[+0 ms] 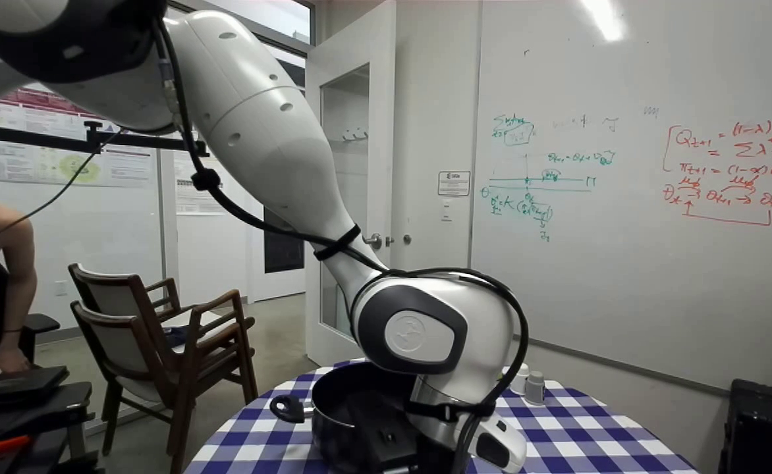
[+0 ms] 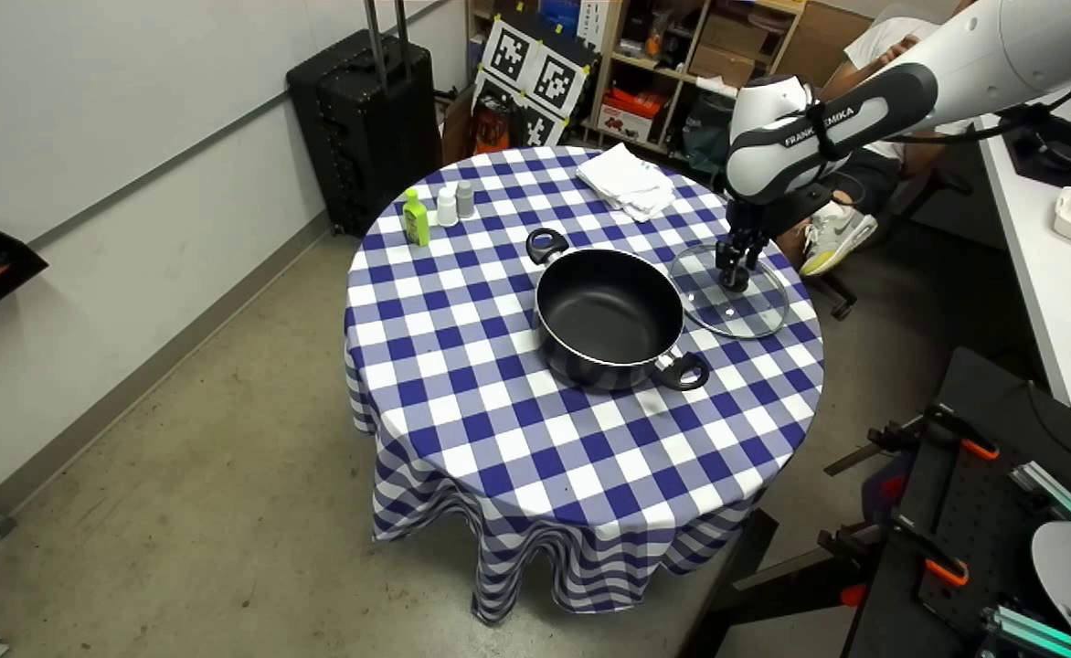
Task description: Take the lid off the pot
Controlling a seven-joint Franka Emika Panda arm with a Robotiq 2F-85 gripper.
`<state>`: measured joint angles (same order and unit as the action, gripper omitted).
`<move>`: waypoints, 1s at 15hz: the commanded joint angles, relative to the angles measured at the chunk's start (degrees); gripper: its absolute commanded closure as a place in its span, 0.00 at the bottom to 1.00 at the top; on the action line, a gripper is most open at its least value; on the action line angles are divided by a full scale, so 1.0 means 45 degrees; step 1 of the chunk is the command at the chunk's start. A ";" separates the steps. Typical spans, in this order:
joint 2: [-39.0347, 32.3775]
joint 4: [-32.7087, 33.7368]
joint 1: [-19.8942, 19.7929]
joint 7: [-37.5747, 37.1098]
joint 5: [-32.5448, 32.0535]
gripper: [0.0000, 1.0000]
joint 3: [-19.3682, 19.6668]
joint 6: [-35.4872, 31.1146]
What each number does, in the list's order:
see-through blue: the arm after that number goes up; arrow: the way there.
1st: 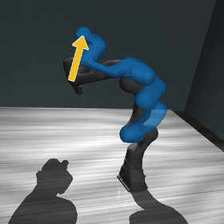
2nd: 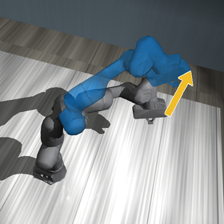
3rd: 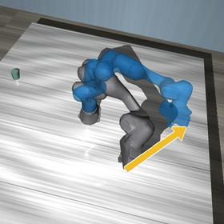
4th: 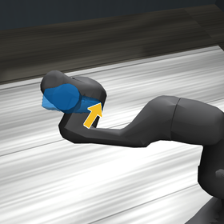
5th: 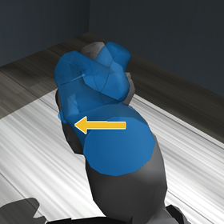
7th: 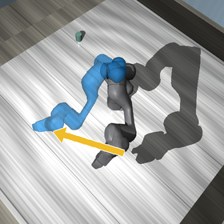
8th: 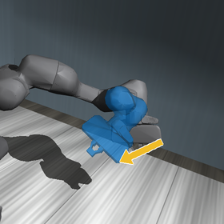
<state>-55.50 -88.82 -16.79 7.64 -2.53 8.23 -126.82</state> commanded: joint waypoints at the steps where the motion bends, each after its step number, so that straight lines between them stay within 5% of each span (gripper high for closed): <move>1: 0.0442 -0.0449 0.0133 -0.0317 0.0064 0.00 0.0051 -0.0089; 7: 0.3564 -0.4127 0.0472 -0.1132 0.0492 0.00 0.0014 -0.0953; 15: 0.8870 -0.9067 0.1345 0.0228 -0.0202 0.00 -0.0646 -0.2578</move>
<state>-26.26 -118.96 -13.32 8.08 -1.58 5.06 -135.48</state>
